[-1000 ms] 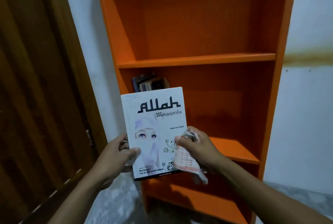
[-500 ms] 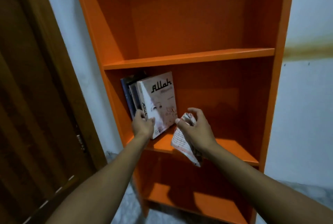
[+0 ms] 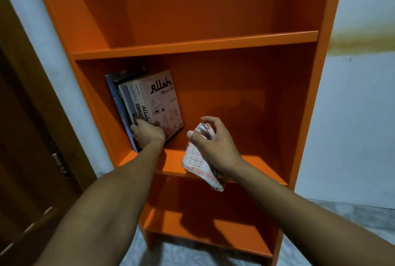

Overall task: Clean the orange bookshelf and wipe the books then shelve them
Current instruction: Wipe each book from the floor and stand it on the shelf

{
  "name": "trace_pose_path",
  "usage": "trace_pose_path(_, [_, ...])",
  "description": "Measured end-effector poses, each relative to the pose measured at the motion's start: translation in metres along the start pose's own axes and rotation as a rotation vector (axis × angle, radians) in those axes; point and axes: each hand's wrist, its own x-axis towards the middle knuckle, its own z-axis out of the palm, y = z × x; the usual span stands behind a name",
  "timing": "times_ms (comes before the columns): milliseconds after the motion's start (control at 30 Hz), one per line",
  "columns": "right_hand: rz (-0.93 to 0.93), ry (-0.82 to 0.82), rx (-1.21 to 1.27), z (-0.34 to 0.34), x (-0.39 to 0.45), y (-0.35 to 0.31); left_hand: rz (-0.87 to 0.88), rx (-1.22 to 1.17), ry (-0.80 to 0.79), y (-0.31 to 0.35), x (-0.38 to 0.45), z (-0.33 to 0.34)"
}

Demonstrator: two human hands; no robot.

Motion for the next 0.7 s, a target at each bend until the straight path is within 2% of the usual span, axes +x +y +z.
trace_pose_path(167, [0.020,-0.047,0.013,0.002,-0.004,0.005,0.041,0.094,-0.002,-0.004,-0.005,-0.003])
trace_pose_path(467, [0.114,-0.169,0.071,0.026,-0.055,0.027,0.484,-0.036,-0.051,-0.079,-0.053,-0.065])
trace_pose_path(567, [0.168,-0.179,0.099,0.042,-0.080,0.041,0.482,-0.012,-0.126,-0.124,-0.074,-0.086])
trace_pose_path(700, [0.207,-0.189,0.050,0.057,-0.114,0.069,0.335,0.060,-0.260,-0.200,-0.105,-0.108])
